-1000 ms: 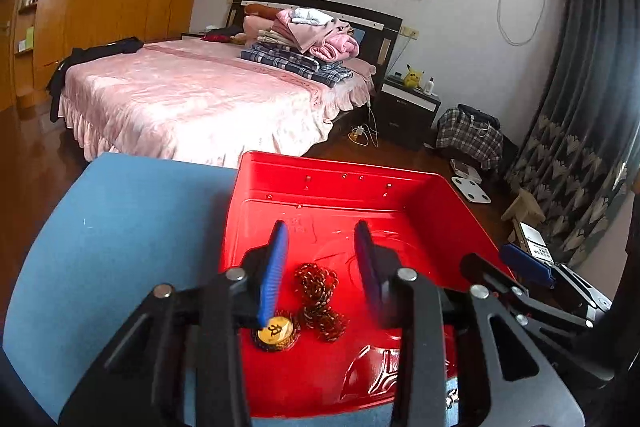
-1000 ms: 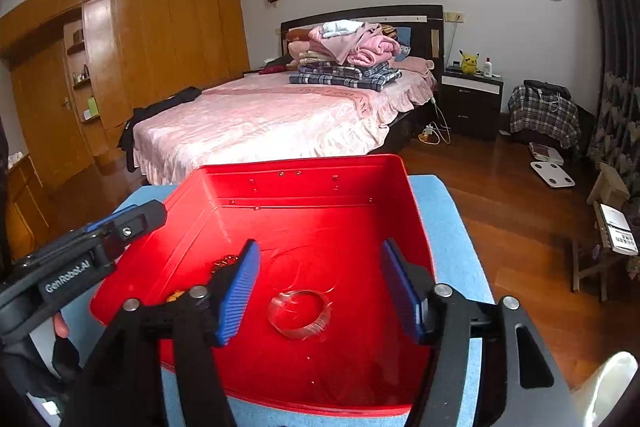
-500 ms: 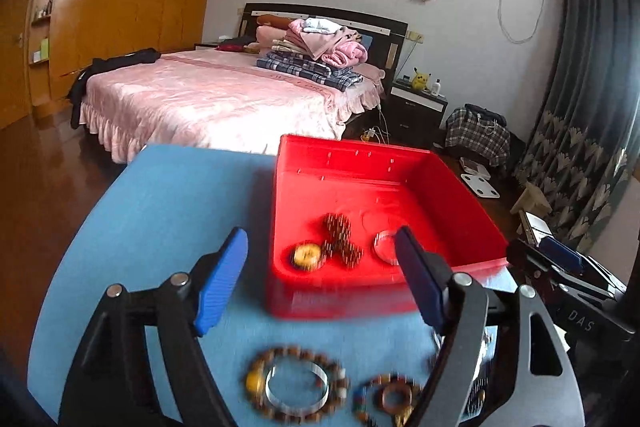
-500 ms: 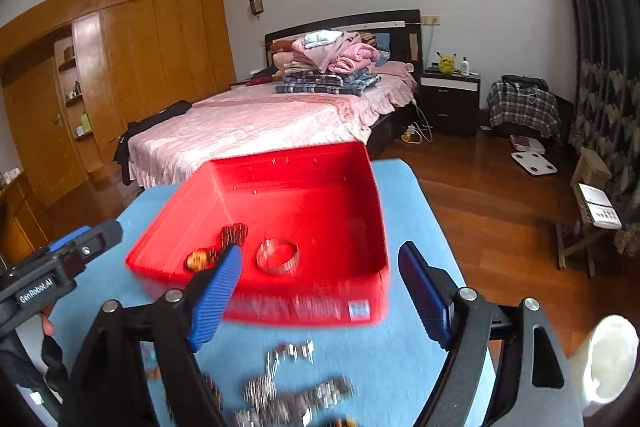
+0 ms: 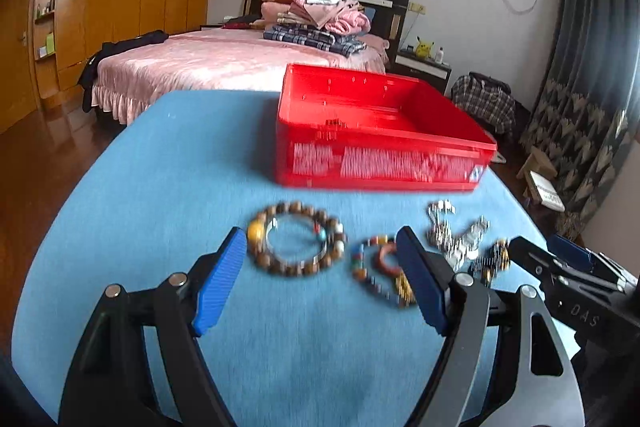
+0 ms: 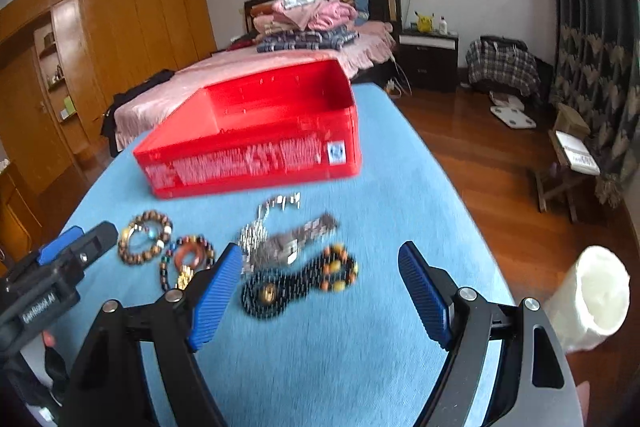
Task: Organize jewelry
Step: 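Withdraw both grippers from the tin back over the remaining jewelry, then move the right gripper to the black bead necklace while the left grasps the gold charm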
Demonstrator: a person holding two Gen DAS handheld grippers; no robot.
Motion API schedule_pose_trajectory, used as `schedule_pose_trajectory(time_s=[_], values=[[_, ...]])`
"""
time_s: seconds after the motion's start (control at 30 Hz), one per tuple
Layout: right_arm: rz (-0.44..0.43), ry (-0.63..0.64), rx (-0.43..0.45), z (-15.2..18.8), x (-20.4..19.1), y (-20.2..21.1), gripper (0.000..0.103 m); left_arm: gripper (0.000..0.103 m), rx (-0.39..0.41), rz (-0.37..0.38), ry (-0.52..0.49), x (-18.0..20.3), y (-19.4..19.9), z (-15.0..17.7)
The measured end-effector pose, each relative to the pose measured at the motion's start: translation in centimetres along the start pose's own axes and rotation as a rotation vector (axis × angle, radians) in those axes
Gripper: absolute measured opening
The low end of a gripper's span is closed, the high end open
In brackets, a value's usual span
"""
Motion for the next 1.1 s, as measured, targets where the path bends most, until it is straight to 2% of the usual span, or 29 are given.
schedule_pose_trajectory(time_s=[0.23,0.73,0.83,0.9,1.1], values=[[0.028,0.0,-0.041,2.1,-0.5,-0.5,0.079,0.075,-0.034,-0.014,0.004,-0.2,0.1,2.3],[0.079,0.023,-0.121,2.5,-1.8,-3.1,0.079,0.075,-0.042,-0.021,0.018,-0.9,-0.4,2.6],[0.092,0.052,-0.134,2.7,-2.0,-3.3,0.076,0.075,-0.048,-0.019,0.022,-0.9,-0.6,2.6],[0.09,0.074,-0.134,2.6,-2.1,-3.2,0.07,0.075,-0.049,-0.018,0.021,-0.8,-0.6,2.6],[0.074,0.141,-0.144,2.9,-1.3,-2.7,0.067,0.075,-0.052,-0.014,0.025,-0.7,-0.7,2.5]])
Point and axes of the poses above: each gripper's, at about its wrist camera, not at the fingertips, and y roughly against the way its jaws point, x to its right, z to its underside, the point moved 8 cm from there along -y, roughly the way its jaws point, and after that the axes turned 1 degree about y, right-handed, at the moved point
